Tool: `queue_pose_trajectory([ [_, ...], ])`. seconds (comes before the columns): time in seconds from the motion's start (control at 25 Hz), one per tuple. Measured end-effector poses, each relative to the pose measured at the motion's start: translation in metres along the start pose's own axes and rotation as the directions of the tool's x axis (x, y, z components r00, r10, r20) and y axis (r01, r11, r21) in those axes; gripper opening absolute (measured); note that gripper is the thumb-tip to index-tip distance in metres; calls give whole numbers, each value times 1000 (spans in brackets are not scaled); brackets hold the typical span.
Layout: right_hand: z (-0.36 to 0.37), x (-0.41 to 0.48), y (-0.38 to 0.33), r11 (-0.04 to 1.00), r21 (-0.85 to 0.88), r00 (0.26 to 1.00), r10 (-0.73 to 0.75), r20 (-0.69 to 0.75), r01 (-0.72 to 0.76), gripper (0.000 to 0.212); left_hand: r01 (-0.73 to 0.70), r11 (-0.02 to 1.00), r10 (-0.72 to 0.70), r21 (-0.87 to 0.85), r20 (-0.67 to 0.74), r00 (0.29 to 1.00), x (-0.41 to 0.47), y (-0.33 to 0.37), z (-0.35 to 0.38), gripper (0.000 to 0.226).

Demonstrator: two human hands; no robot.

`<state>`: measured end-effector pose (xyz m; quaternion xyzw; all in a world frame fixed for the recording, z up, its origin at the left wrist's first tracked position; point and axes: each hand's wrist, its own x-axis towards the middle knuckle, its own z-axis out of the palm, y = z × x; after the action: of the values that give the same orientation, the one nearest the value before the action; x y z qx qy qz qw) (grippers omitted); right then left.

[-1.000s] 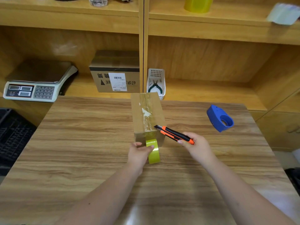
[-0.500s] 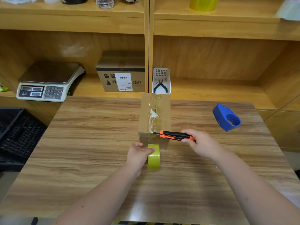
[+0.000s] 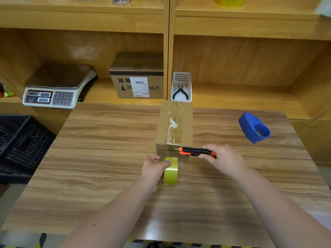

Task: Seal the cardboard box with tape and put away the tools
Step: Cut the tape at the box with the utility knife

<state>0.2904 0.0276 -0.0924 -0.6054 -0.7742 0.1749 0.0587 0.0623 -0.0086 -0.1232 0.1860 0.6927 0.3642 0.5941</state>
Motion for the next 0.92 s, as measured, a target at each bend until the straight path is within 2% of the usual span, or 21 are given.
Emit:
queue_pose_trajectory([
  [0.24,8,2,-4,1000,-24,1000,-20,-22,20,32,5,1000,-5,2,12,1000,0,3,-2,45],
  [0.92,10,-3,-15,953,-205,971,-236,-40,223,31,-4,1000,5,-13,32,999,-2,2,-7,50],
])
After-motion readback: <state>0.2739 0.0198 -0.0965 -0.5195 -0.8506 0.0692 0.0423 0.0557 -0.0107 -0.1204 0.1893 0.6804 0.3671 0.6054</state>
